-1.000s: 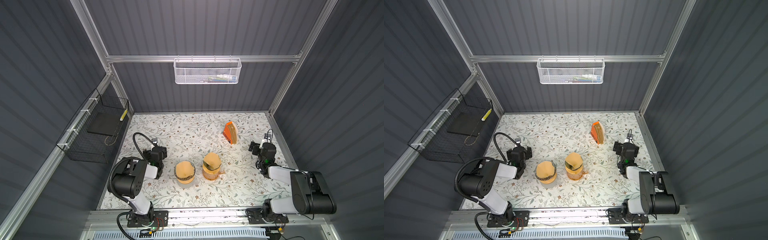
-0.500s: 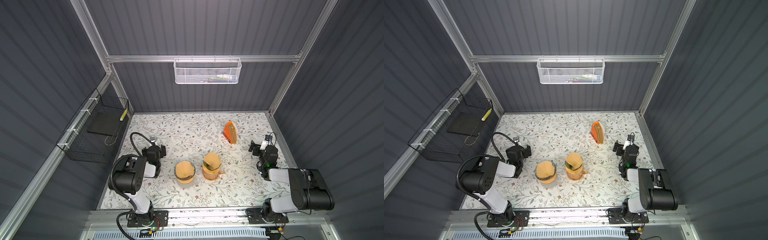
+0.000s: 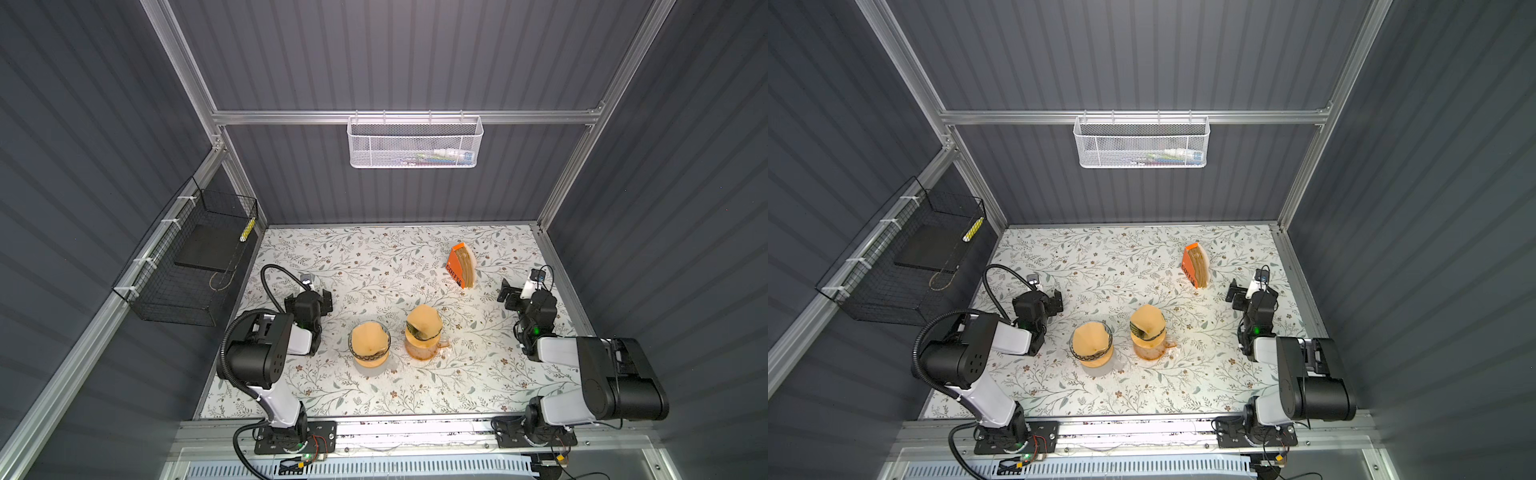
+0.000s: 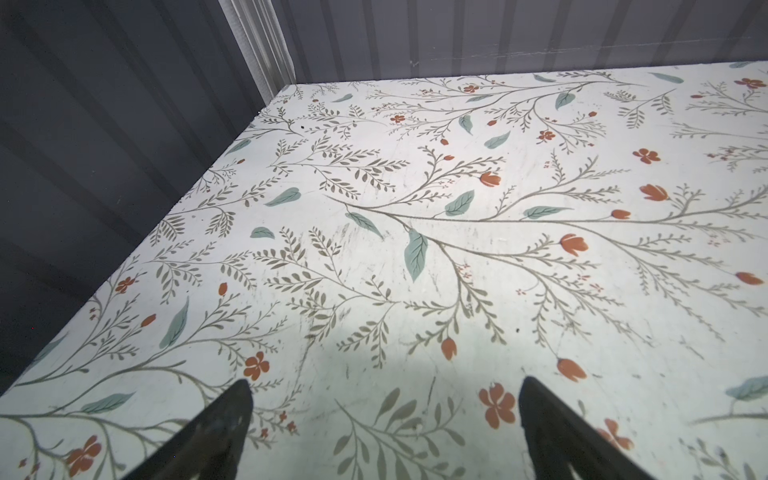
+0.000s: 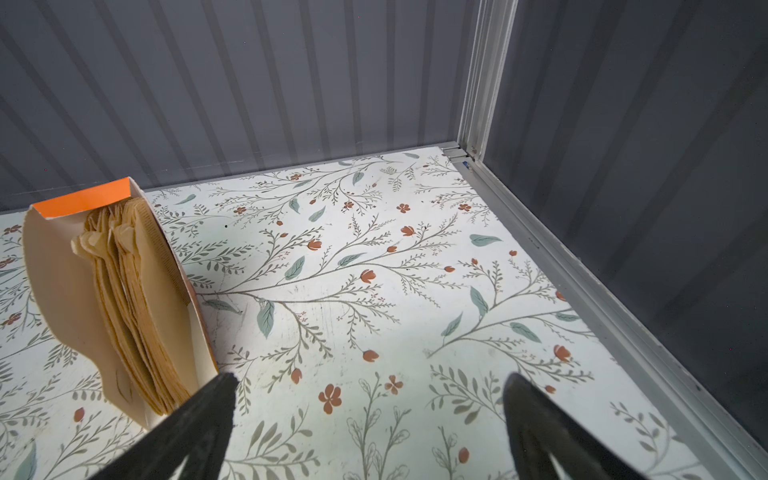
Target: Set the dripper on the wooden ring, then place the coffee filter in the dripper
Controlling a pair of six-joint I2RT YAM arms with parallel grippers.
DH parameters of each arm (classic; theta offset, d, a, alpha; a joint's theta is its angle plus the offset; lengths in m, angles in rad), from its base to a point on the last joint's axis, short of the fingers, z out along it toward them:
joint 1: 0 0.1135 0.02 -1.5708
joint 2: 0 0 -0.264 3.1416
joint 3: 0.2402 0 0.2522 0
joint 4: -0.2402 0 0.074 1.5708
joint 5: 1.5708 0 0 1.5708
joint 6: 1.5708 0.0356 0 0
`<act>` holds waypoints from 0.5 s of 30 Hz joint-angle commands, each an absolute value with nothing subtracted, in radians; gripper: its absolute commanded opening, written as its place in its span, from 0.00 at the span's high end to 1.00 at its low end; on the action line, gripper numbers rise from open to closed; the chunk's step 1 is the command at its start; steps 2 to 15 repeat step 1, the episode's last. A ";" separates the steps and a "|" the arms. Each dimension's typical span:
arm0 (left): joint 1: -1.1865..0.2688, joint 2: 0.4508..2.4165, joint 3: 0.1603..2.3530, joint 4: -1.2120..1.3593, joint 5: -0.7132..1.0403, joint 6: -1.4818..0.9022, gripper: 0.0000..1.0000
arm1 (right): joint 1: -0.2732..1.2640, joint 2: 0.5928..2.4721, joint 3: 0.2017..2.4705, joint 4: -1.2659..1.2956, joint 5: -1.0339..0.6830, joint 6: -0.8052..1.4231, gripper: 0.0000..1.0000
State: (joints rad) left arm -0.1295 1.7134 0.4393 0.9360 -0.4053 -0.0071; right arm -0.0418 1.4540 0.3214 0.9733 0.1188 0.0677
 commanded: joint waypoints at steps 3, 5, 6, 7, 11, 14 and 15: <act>-0.123 1.717 0.453 0.949 -0.396 -0.008 0.00 | -0.044 1.460 0.318 0.991 0.111 0.067 0.01; -0.123 1.717 0.453 0.949 -0.396 -0.008 0.00 | -0.044 1.460 0.318 0.991 0.111 0.067 0.01; -0.123 1.717 0.453 0.949 -0.396 -0.008 0.00 | -0.044 1.460 0.318 0.991 0.111 0.067 0.01; -0.123 1.717 0.453 0.949 -0.396 -0.008 0.00 | -0.044 1.460 0.318 0.991 0.111 0.067 0.01; -0.123 1.717 0.453 0.949 -0.396 -0.008 0.00 | -0.044 1.460 0.318 0.991 0.111 0.067 0.01; -0.123 1.717 0.453 0.949 -0.396 -0.008 0.00 | -0.044 1.460 0.318 0.991 0.111 0.067 0.01; -0.123 1.717 0.453 0.949 -0.396 -0.008 0.00 | -0.044 1.460 0.318 0.991 0.111 0.067 0.01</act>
